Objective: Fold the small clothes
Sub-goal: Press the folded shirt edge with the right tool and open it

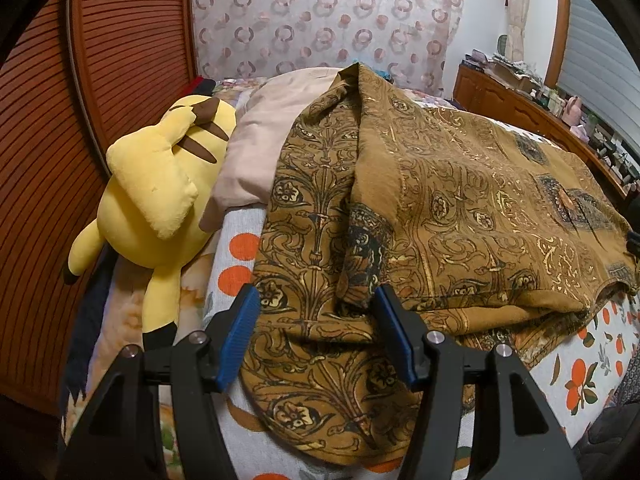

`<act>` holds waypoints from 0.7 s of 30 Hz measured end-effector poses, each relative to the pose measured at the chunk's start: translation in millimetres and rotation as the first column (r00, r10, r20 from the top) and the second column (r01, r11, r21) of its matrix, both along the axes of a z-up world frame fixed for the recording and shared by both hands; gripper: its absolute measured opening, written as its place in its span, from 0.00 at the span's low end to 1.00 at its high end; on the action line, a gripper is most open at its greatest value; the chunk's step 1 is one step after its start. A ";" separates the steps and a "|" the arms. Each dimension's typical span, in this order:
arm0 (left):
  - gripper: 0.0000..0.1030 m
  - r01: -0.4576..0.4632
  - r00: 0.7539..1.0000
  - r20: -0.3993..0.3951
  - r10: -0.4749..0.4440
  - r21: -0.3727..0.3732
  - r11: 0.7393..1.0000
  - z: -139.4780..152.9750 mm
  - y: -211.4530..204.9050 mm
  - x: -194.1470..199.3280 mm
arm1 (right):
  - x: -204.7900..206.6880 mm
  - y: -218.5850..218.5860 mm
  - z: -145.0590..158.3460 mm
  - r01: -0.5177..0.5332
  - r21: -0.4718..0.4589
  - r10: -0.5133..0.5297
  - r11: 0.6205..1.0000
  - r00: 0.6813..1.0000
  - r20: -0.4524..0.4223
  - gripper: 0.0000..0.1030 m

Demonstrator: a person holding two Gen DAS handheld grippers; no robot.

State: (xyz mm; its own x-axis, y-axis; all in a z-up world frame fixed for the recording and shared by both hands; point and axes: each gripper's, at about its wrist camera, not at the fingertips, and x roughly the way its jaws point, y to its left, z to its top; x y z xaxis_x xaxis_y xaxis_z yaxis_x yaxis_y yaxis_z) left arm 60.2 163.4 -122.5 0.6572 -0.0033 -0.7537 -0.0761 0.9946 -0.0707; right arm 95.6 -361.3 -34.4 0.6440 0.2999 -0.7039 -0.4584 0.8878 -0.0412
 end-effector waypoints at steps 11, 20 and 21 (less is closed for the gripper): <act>0.60 0.003 1.000 -0.020 -0.003 0.010 1.000 -0.7 0.2 10.1 | 0.9 20.0 -23.9 0.071 -0.038 -0.073 0.997 0.997 -0.034 0.51; 0.02 0.077 0.997 -0.022 -0.078 -0.017 0.997 4.7 -8.8 11.0 | -3.3 15.2 -25.6 0.089 -0.029 -0.090 0.996 0.995 -0.033 0.56; 0.01 0.089 0.996 -0.012 -0.089 -0.032 0.996 6.6 -10.4 10.0 | -4.0 16.5 -25.7 0.093 -0.038 -0.094 0.995 0.995 -0.024 0.56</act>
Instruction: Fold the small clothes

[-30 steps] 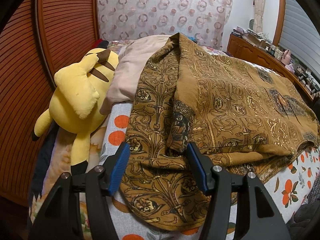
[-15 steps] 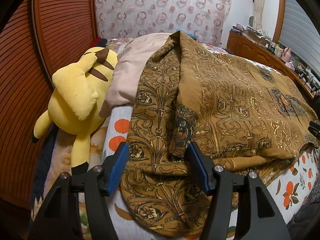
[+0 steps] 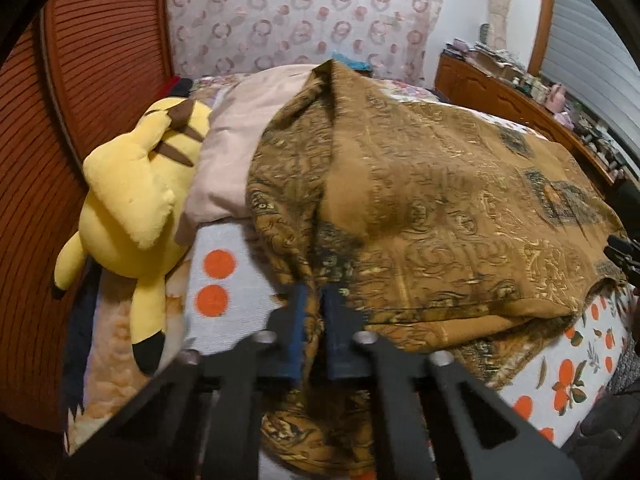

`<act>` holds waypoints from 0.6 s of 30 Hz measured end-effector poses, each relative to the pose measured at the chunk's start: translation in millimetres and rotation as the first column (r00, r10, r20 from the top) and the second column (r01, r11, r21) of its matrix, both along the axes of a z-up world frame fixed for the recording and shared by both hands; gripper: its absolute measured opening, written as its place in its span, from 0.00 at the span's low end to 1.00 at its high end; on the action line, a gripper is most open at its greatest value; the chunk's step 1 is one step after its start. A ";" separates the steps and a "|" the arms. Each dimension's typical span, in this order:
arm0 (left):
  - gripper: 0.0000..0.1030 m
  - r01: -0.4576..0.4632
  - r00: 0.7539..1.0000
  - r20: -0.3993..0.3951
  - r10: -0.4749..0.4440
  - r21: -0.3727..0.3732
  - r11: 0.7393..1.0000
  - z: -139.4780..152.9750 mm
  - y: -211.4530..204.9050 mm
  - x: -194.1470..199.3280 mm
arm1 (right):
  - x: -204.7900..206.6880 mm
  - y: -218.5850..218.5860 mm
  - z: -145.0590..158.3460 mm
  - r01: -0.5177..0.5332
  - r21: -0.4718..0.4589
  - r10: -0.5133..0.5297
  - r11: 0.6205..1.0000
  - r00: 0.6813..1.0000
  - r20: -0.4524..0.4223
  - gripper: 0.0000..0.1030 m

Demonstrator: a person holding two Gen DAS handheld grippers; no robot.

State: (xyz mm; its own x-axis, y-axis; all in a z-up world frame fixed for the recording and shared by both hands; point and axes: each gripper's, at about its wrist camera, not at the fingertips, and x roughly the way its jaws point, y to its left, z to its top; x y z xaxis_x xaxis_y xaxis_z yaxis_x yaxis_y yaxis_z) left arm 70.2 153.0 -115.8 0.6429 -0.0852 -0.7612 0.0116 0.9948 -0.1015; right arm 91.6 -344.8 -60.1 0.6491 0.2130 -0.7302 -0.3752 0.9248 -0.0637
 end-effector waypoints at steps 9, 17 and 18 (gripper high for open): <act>0.00 0.081 0.983 0.173 -0.068 -0.070 0.994 56.4 -34.6 -11.6 | 2.4 -5.6 0.3 0.005 0.017 -0.005 1.000 1.000 -0.017 0.63; 0.00 0.226 0.937 0.293 -0.190 -0.092 0.970 108.8 -94.5 6.6 | -9.1 -29.0 11.4 -0.040 0.113 0.039 0.993 0.999 0.013 0.61; 0.00 0.250 0.929 0.303 -0.214 -0.086 0.964 114.2 -106.0 9.3 | -10.1 -33.3 14.0 -0.040 0.120 0.038 0.992 0.999 0.018 0.61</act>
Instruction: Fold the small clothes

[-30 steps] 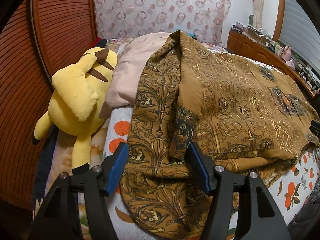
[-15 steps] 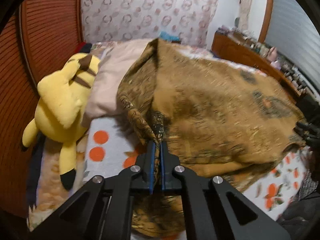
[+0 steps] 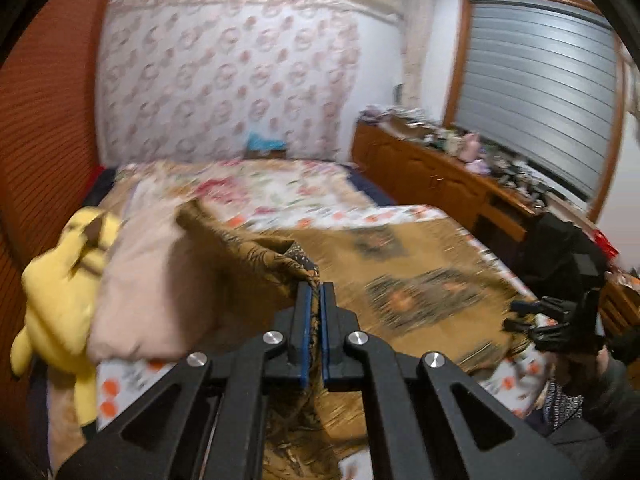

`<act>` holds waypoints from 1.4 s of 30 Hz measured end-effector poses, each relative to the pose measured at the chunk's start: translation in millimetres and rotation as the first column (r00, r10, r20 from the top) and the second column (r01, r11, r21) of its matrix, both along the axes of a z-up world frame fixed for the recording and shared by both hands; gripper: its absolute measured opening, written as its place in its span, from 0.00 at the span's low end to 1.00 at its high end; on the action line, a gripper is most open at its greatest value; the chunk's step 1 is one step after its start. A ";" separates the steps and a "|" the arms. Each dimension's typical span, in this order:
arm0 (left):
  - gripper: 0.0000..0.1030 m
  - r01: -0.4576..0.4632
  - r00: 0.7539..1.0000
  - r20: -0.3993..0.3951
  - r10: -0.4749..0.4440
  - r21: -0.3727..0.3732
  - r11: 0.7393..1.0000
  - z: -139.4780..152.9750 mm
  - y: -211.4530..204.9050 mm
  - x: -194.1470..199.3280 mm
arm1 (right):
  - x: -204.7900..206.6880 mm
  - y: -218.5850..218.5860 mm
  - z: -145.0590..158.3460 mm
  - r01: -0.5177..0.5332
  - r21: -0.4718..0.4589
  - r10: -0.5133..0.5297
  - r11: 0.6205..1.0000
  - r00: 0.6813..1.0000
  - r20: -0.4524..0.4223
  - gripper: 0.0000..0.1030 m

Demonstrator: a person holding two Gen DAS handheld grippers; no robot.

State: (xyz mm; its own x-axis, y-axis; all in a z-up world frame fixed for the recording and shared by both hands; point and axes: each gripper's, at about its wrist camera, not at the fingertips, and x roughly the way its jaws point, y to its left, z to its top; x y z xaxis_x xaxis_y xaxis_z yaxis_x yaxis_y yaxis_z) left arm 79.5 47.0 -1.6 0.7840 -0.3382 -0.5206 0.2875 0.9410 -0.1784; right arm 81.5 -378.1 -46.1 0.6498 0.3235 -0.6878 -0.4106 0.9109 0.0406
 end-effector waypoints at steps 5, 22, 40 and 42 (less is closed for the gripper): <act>0.00 0.138 0.990 0.043 -0.138 -0.012 0.990 26.5 -61.6 22.7 | -3.3 -25.5 13.4 0.043 0.011 -0.043 0.999 0.999 0.031 0.61; 0.16 0.363 0.932 -0.007 -0.363 0.076 0.929 54.1 -201.0 60.8 | -12.1 -88.1 41.6 0.141 0.051 -0.145 0.989 0.986 0.080 0.61; 0.47 0.177 0.982 -0.090 -0.166 0.140 0.974 -5.0 -122.8 49.8 | 17.0 -51.6 52.1 0.037 0.033 -0.040 0.999 0.995 0.096 0.61; 0.47 0.145 0.986 -0.105 -0.132 0.138 0.980 -15.7 -108.7 46.7 | 21.8 -40.7 53.0 0.012 0.025 -0.014 1.000 0.995 0.095 0.61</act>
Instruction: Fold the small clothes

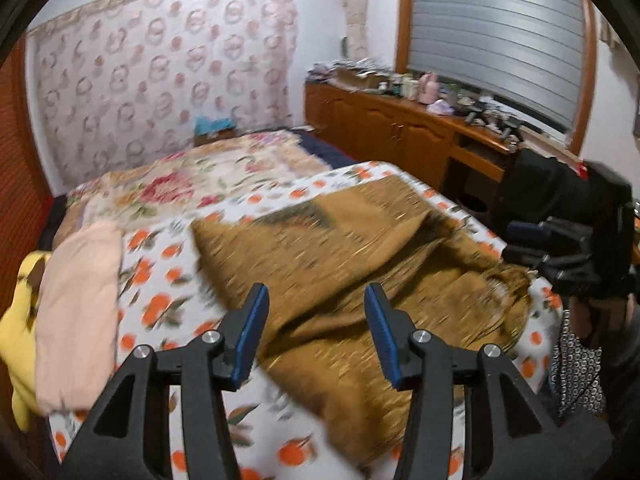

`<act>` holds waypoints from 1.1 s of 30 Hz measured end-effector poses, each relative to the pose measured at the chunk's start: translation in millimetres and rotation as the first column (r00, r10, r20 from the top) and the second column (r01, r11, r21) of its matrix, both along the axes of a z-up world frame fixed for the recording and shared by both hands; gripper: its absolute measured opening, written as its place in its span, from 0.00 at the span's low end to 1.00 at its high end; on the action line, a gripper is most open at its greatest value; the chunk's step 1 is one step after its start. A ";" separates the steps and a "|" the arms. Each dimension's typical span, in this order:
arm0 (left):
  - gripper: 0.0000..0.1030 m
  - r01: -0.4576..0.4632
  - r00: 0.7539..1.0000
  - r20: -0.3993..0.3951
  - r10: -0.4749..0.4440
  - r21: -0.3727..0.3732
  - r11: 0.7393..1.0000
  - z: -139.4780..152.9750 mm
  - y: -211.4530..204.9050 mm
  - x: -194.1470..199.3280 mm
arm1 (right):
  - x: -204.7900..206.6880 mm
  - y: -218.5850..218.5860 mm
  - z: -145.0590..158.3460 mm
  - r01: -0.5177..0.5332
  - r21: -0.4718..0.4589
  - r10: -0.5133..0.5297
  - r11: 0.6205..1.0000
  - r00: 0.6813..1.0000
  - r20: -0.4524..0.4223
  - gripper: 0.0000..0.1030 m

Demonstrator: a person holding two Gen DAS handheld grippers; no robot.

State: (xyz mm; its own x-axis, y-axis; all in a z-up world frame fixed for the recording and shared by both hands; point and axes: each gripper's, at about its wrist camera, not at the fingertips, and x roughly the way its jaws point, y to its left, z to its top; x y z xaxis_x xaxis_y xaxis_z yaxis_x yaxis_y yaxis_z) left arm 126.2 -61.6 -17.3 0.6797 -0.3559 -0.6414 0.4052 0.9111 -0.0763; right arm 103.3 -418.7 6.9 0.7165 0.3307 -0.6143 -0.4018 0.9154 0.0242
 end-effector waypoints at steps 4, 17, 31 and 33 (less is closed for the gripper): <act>0.47 -0.061 0.998 -0.032 0.061 -0.007 0.998 -18.0 25.5 -7.4 | 11.6 30.3 3.7 -0.067 -0.017 0.067 0.998 0.998 0.001 0.61; 0.47 -0.189 0.979 -0.080 0.188 -0.003 0.982 -53.7 83.5 -25.9 | 48.2 151.9 -10.0 -0.336 -0.136 0.329 0.932 0.941 -0.074 0.61; 0.47 -0.204 0.975 -0.097 0.199 -0.037 0.978 -62.5 97.1 -33.2 | 70.9 222.8 -54.9 -0.480 -0.305 0.431 0.823 0.876 -0.217 0.61; 0.47 -0.202 0.975 -0.098 0.197 -0.040 0.979 -63.3 97.3 -33.2 | 73.2 221.0 -57.1 -0.478 -0.323 0.427 0.817 0.877 -0.219 0.61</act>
